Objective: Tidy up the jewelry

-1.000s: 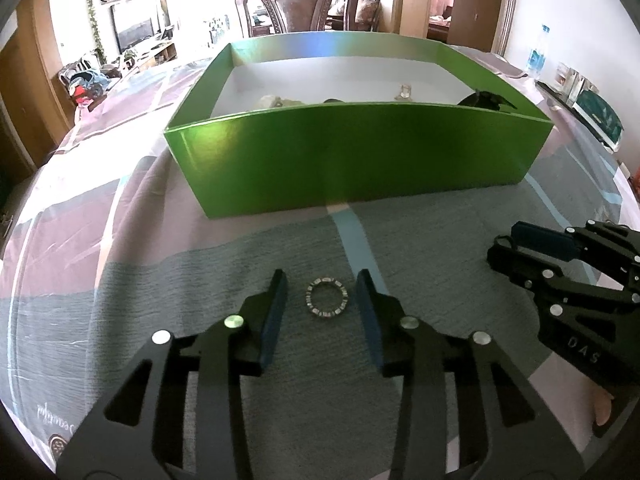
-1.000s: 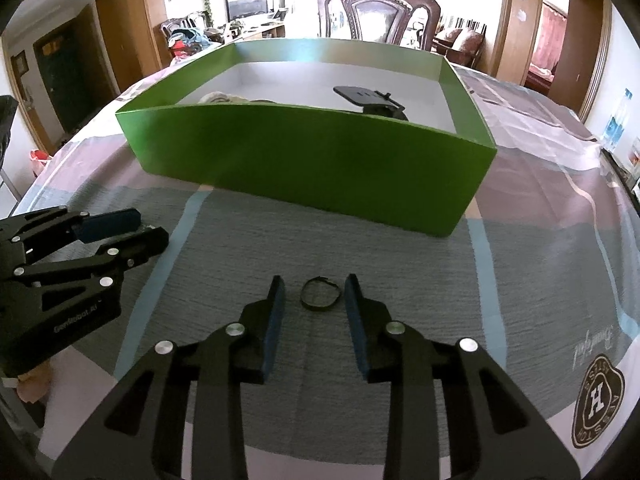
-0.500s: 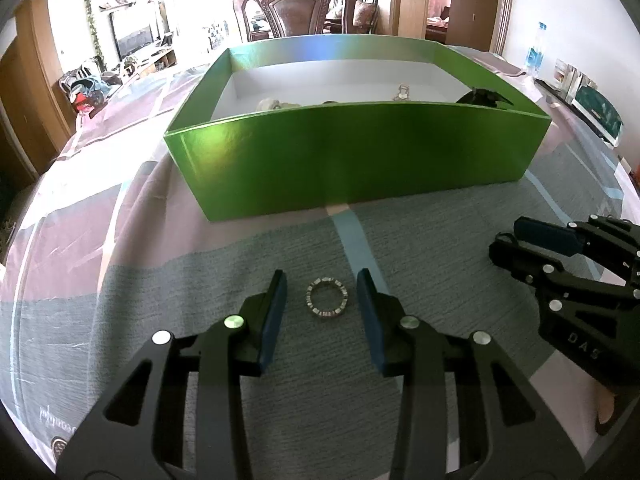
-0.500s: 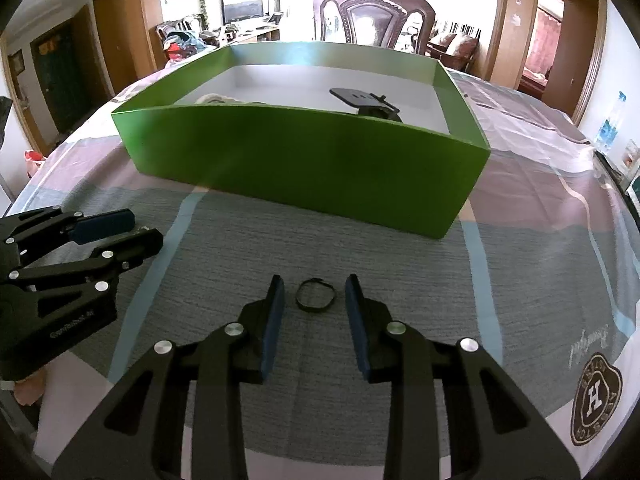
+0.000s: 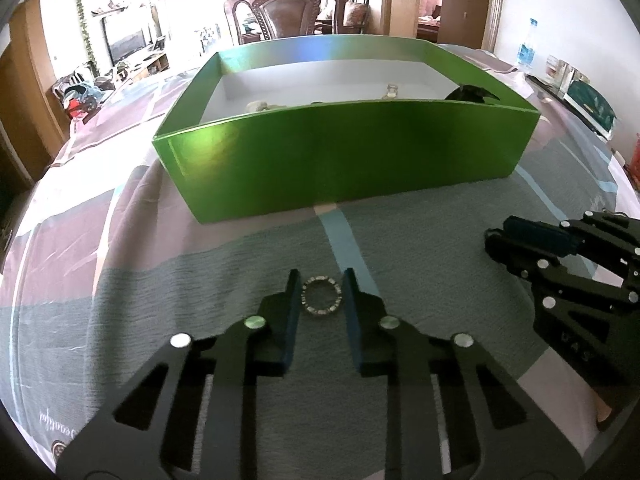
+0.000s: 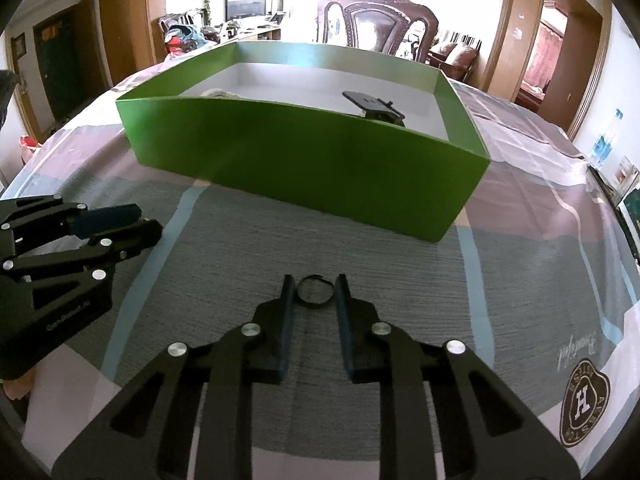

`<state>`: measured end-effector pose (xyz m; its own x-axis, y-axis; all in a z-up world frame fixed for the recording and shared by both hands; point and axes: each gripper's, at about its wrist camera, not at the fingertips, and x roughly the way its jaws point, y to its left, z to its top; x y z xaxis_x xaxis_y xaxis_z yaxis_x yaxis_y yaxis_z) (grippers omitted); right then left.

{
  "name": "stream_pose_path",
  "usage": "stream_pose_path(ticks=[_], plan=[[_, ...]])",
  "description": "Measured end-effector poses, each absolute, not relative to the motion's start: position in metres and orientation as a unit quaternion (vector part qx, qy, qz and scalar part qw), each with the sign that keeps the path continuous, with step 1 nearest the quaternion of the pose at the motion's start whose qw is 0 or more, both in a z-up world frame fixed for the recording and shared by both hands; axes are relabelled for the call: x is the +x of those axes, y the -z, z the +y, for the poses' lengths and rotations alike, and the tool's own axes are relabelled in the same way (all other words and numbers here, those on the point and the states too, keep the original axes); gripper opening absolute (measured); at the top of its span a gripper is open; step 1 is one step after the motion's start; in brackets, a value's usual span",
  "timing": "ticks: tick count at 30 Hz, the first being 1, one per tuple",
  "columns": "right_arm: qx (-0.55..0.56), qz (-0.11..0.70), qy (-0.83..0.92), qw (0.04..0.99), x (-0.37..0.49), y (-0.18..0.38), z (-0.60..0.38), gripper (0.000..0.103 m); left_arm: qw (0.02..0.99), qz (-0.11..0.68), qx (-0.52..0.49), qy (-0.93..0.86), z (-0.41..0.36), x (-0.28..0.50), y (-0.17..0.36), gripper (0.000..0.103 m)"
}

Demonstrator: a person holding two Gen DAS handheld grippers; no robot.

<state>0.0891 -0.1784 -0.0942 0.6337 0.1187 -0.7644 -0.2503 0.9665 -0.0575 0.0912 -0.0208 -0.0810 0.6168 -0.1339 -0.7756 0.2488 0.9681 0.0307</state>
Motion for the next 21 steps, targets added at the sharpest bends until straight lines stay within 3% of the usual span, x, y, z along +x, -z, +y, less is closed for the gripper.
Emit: stream_pose_path(ticks=[21], plan=[[-0.062, 0.404, -0.102, 0.907, 0.0862, 0.0869, -0.1824, 0.020, 0.896, 0.428, 0.062, 0.103, -0.0222, 0.0902, 0.0814, 0.021]])
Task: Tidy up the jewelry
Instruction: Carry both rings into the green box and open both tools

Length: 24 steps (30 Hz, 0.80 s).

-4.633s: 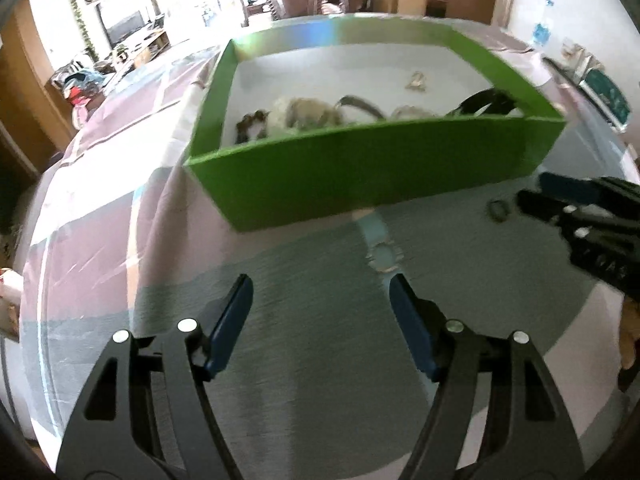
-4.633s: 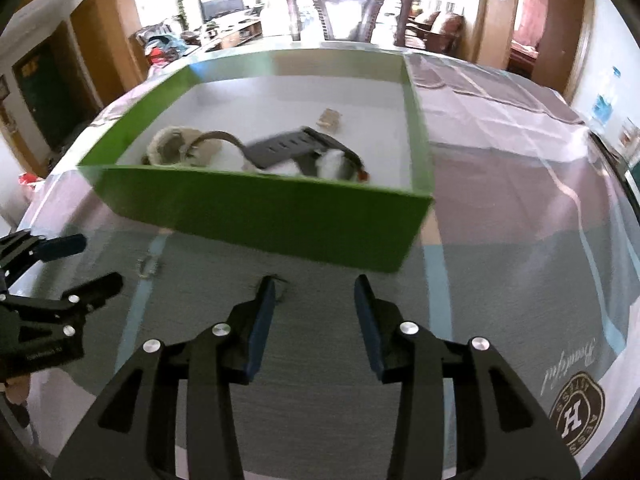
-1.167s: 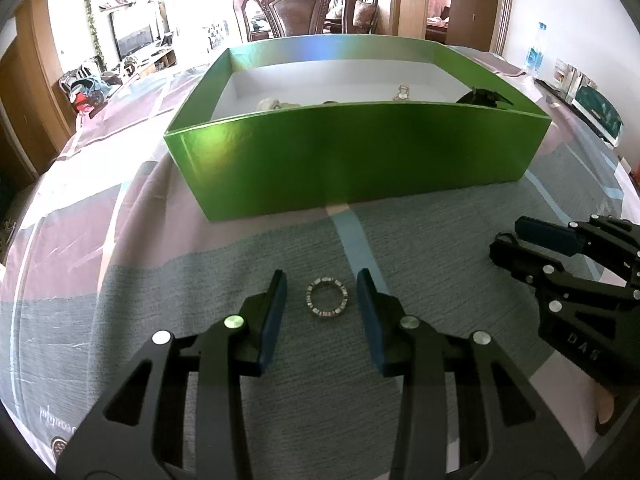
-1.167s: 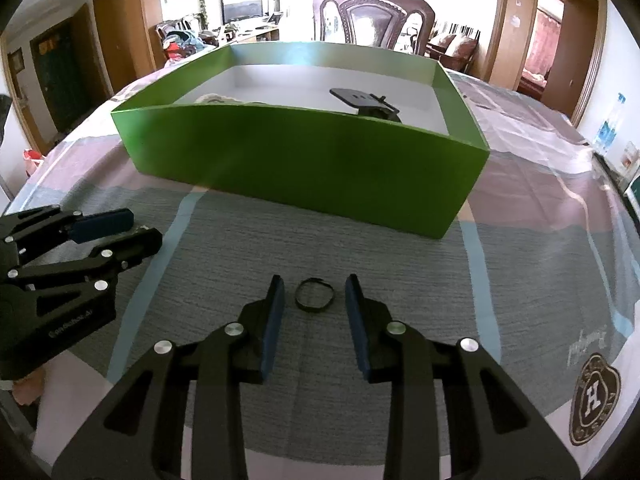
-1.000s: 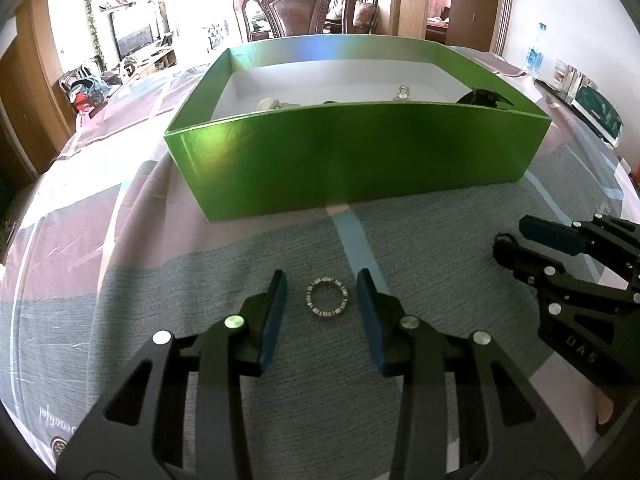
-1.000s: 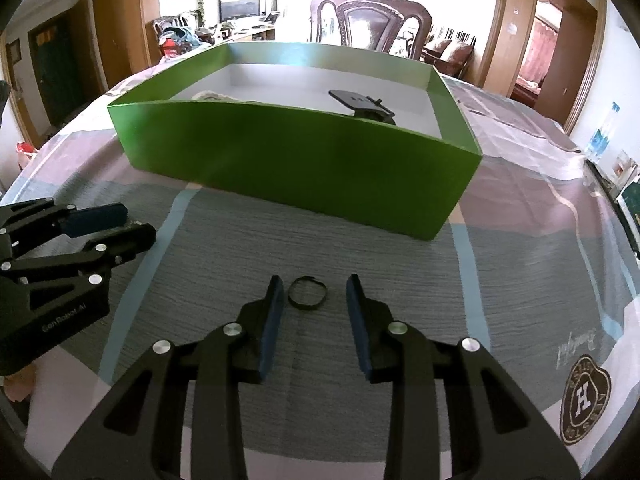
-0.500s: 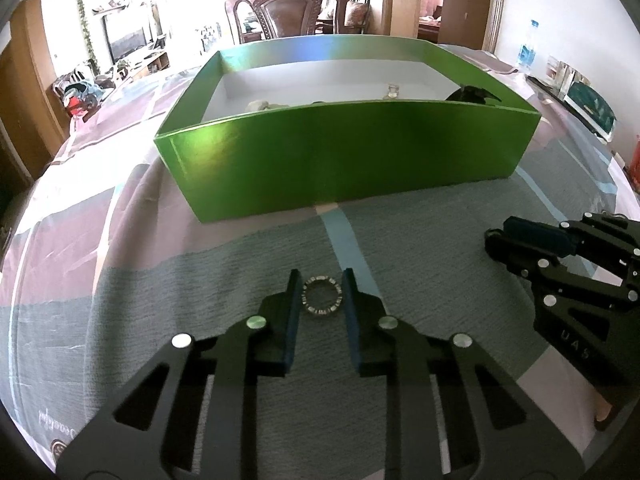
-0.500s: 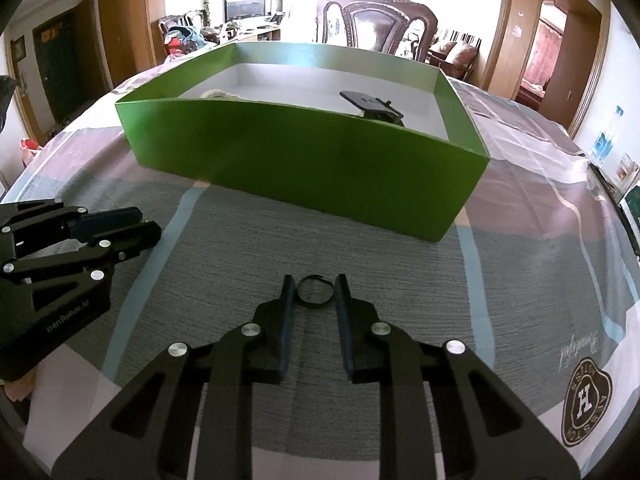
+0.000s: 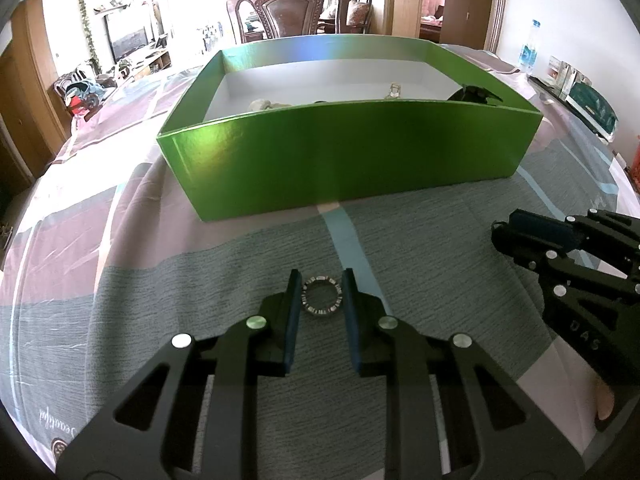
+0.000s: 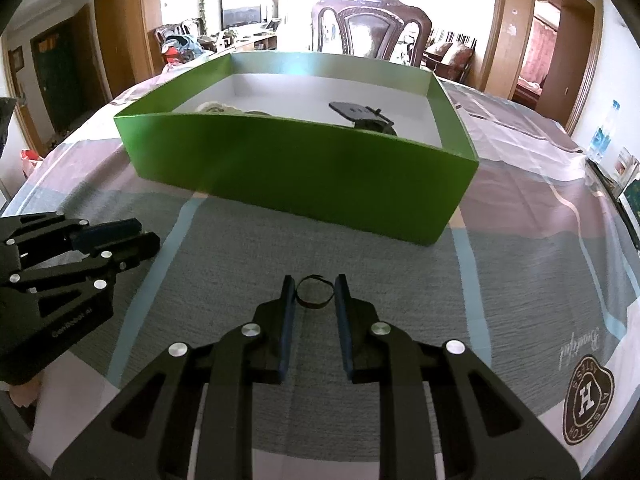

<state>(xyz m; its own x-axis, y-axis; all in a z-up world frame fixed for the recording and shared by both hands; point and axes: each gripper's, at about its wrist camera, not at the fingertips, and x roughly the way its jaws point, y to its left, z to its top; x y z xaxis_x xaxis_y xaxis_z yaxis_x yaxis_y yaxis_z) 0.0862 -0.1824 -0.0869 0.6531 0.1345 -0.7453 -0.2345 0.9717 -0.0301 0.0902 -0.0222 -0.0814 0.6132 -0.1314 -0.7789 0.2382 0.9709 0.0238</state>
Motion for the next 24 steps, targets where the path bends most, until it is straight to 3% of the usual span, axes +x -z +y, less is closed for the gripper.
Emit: stream_pose_path(ticks=[7, 17, 24], plan=[[-0.017, 0.386, -0.110, 0.916, 0.079, 0.055, -0.198, 0.020, 0.894, 0.437, 0.027, 0.101, -0.007, 0.091, 0.057, 0.021], [0.000, 0.337, -0.126, 0.933, 0.117, -0.022, -0.210, 0.020, 0.932, 0.350, 0.036, 0.090, -0.008, 0.114, -0.023, 0.021], [0.007, 0.356, -0.101, 0.929, 0.172, -0.010, -0.202, 0.020, 0.940, 0.336, 0.019, 0.061, -0.013, 0.164, -0.026, 0.021]])
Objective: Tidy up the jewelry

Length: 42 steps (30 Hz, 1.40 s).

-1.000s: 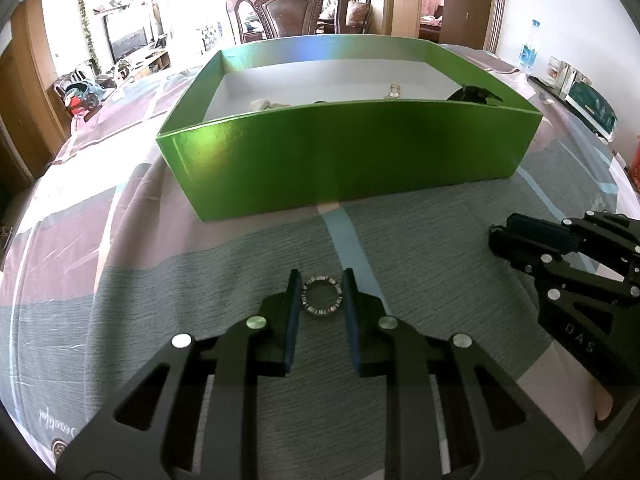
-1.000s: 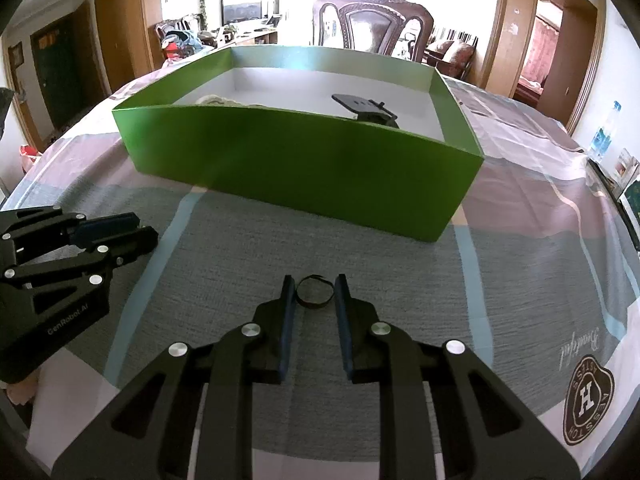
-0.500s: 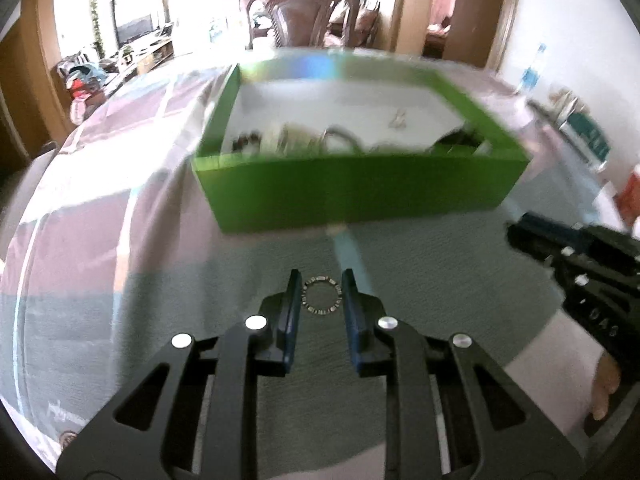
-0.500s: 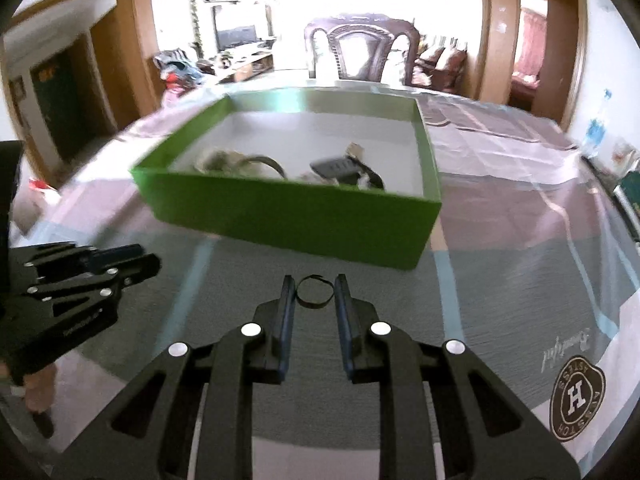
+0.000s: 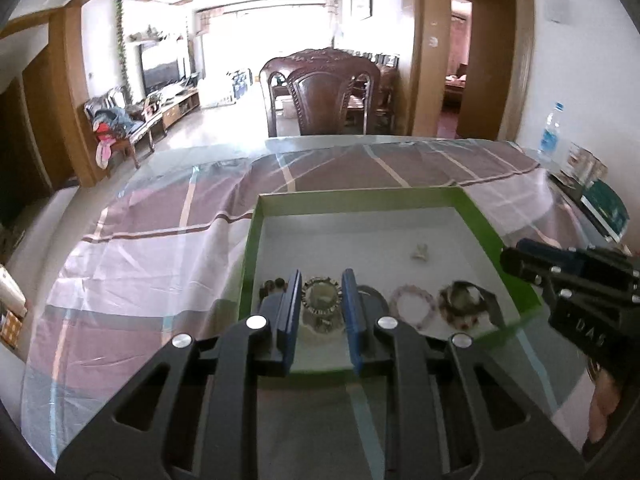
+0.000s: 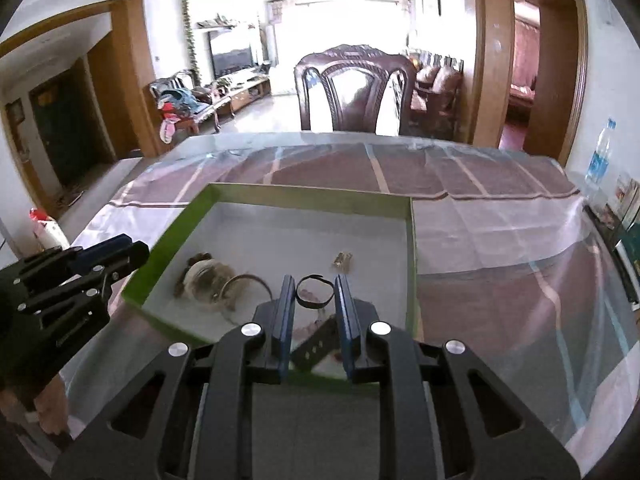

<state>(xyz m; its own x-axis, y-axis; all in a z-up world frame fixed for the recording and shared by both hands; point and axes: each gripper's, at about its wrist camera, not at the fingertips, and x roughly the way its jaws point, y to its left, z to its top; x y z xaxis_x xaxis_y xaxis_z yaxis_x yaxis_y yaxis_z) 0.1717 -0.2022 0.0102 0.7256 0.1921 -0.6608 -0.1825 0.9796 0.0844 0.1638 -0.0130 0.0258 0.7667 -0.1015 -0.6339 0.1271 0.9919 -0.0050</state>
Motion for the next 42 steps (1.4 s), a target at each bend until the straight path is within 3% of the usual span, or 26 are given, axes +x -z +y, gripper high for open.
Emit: stream_pose_path(ticks=[10, 11, 12, 13, 14, 17, 19, 21, 27, 37, 42], plan=[[-0.009, 0.381, -0.088, 0.921, 0.191, 0.018, -0.193, 0.021, 0.931, 0.361, 0.008, 0.058, -0.011, 0.197, -0.005, 0.024], [-0.009, 0.378, -0.087, 0.922, 0.191, 0.018, -0.193, 0.026, 0.931, 0.361, 0.005, 0.058, -0.010, 0.197, -0.004, 0.030], [-0.007, 0.374, -0.085, 0.923, 0.190, 0.017, -0.194, 0.042, 0.932, 0.358, 0.004, 0.054, -0.009, 0.197, -0.004, 0.045], [-0.004, 0.368, -0.082, 0.926, 0.189, 0.015, -0.196, 0.049, 0.934, 0.353, 0.005, 0.050, -0.008, 0.195, -0.005, 0.053], [0.000, 0.361, -0.078, 0.929, 0.186, 0.012, -0.198, 0.059, 0.936, 0.349, 0.006, 0.049, -0.008, 0.194, -0.006, 0.054], [0.013, 0.354, -0.078, 0.932, 0.178, 0.004, -0.204, 0.061, 0.935, 0.350, 0.001, 0.053, -0.005, 0.190, -0.011, 0.057], [0.022, 0.351, -0.077, 0.933, 0.169, -0.002, -0.208, 0.067, 0.936, 0.347, -0.004, 0.048, -0.003, 0.183, -0.018, 0.063], [0.027, 0.347, -0.077, 0.934, 0.159, -0.007, -0.212, 0.080, 0.939, 0.341, -0.004, 0.047, -0.002, 0.173, -0.026, 0.068], [0.006, 0.326, -0.063, 0.943, 0.116, -0.015, -0.210, 0.096, 0.946, 0.320, 0.026, 0.040, -0.011, 0.127, -0.042, 0.084], [0.008, 0.321, -0.039, 0.946, 0.099, -0.001, -0.212, 0.099, 0.951, 0.303, 0.017, 0.052, -0.016, 0.094, -0.043, 0.097], [0.005, 0.316, -0.032, 0.948, 0.100, -0.002, -0.212, 0.099, 0.951, 0.303, 0.011, 0.054, -0.013, 0.095, -0.041, 0.098]])
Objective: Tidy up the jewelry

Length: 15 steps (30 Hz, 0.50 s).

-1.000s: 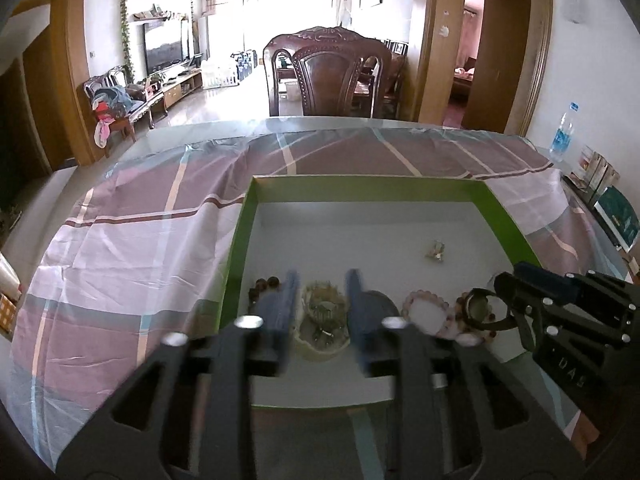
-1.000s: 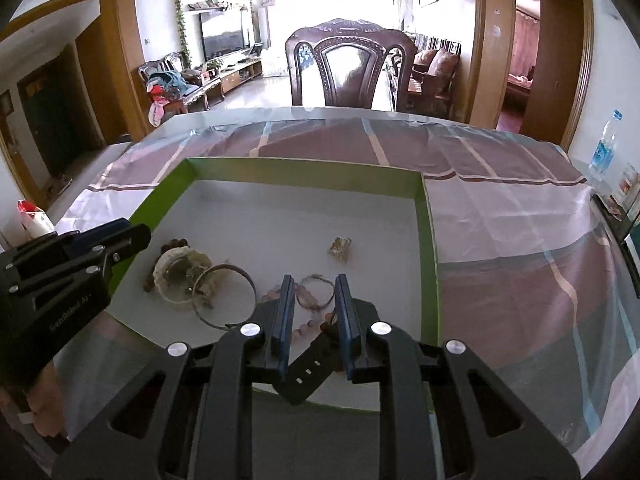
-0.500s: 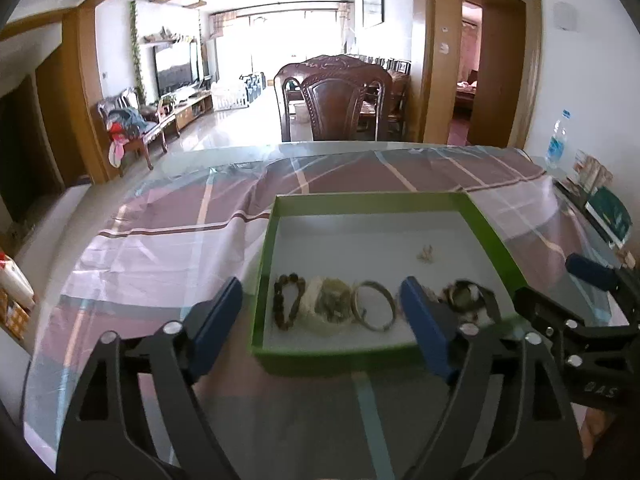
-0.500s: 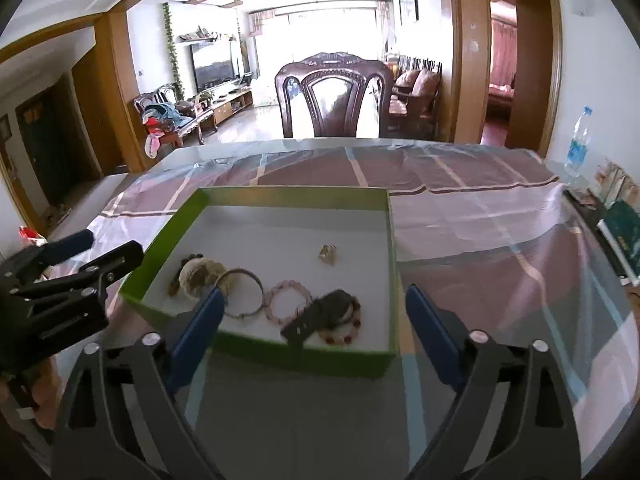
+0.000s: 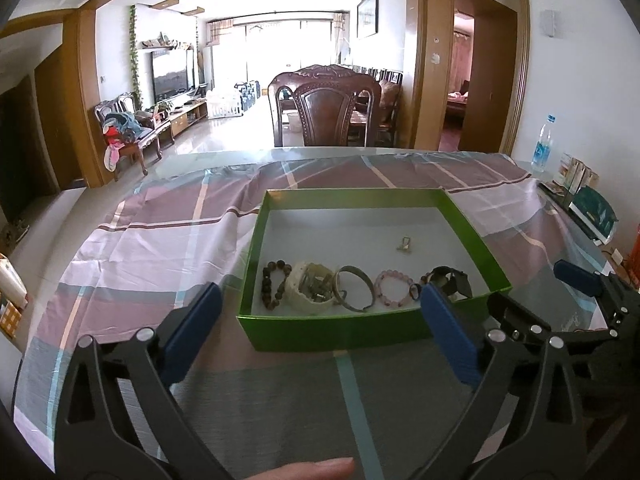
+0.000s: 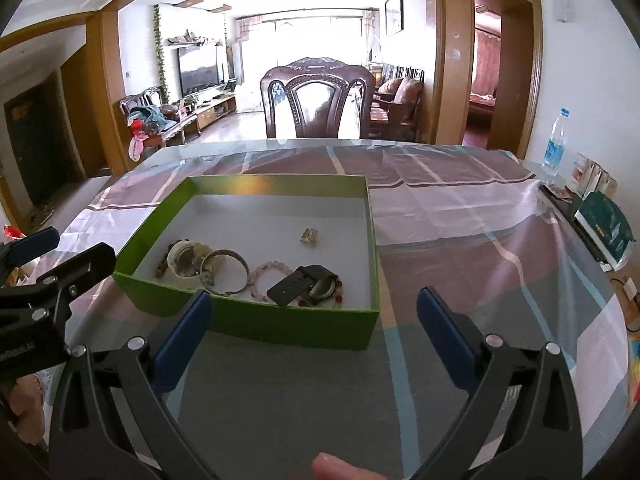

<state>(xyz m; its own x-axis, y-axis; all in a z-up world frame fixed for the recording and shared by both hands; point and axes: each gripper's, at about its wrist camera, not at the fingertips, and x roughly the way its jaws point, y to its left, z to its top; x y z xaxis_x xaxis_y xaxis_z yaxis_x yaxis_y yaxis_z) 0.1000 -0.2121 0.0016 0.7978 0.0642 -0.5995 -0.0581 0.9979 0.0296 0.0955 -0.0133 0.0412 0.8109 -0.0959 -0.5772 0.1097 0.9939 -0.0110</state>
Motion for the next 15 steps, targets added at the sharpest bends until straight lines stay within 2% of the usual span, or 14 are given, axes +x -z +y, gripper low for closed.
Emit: stream_pose_path(ticks=[15], plan=[[0.016, 0.309, -0.024, 0.951, 0.0980, -0.0022, -0.2198, 0.100, 0.950, 0.307, 0.028, 0.052, -0.0154, 0.0974, -0.0327, 0.099]])
